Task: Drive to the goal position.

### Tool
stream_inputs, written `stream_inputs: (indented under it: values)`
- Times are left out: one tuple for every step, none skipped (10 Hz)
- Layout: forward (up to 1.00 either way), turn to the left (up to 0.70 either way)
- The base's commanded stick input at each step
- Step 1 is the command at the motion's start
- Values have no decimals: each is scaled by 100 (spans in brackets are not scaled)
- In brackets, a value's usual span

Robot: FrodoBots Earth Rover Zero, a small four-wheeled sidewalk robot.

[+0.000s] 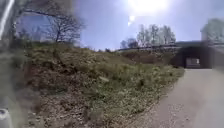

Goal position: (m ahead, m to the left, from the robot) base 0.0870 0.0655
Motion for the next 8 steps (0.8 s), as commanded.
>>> stream_inputs:
  values:
    - [0,45]
    - [0,45]
    - [0,45]
    - [0,45]
    - [0,45]
    - [0,45]
    - [0,45]
    - [0,45]
